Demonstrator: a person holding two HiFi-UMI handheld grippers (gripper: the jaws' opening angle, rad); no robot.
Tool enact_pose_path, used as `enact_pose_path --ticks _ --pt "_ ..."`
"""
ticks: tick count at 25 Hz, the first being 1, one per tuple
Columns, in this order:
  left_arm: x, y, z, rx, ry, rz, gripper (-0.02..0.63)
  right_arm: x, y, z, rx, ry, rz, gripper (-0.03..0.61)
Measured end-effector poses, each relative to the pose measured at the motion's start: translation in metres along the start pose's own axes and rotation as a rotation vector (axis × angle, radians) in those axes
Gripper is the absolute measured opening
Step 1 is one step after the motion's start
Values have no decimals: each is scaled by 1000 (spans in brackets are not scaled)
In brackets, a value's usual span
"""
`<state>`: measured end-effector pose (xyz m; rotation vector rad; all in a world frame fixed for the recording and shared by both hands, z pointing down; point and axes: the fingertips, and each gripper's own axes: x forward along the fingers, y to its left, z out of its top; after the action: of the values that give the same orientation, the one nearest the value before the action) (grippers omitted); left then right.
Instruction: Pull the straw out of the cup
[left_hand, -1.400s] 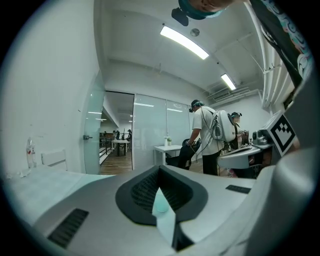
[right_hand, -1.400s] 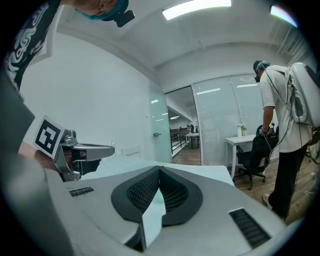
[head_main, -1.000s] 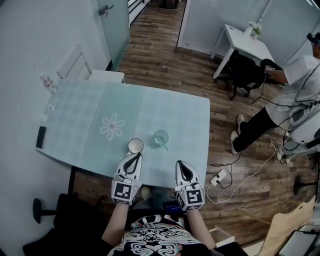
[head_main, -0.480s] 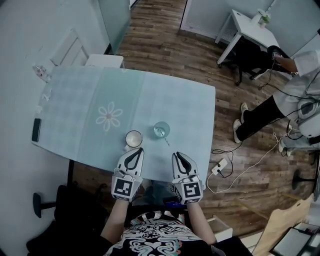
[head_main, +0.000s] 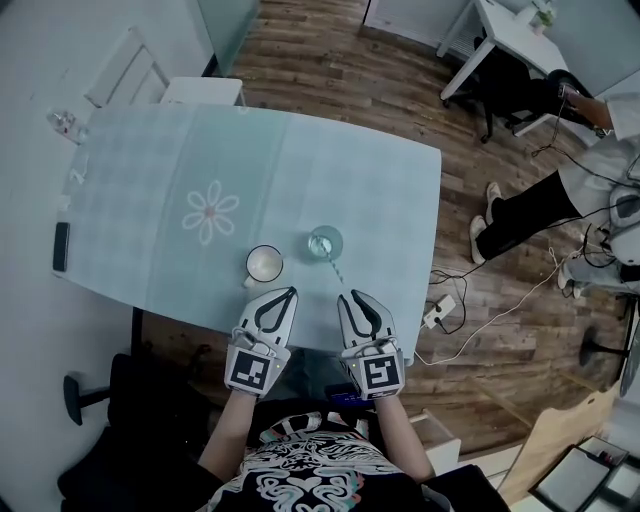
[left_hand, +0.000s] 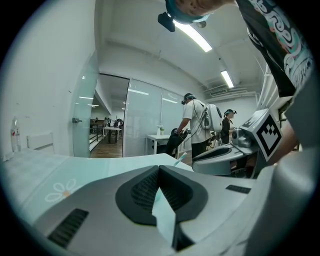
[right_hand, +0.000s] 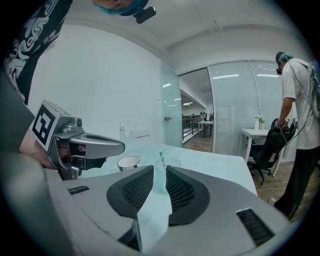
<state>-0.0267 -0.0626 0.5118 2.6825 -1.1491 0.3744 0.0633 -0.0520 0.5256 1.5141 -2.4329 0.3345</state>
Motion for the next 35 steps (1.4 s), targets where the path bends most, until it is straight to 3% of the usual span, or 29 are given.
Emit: enact_pose_path --ticks 5,26,28,35 --pt "6 -3 -10 -24 25 -7 -3 11 4 -6 -32 37 23 81" --pt "26 17 -23 -59 65 -7 -3 46 5 8 -57 7 46 100" --pt "26 19 -23 -59 63 -3 -3 44 3 9 -68 2 28 57" --pt "24 23 -23 -59 64 5 -3 45 -5 12 -57 0 16 52"
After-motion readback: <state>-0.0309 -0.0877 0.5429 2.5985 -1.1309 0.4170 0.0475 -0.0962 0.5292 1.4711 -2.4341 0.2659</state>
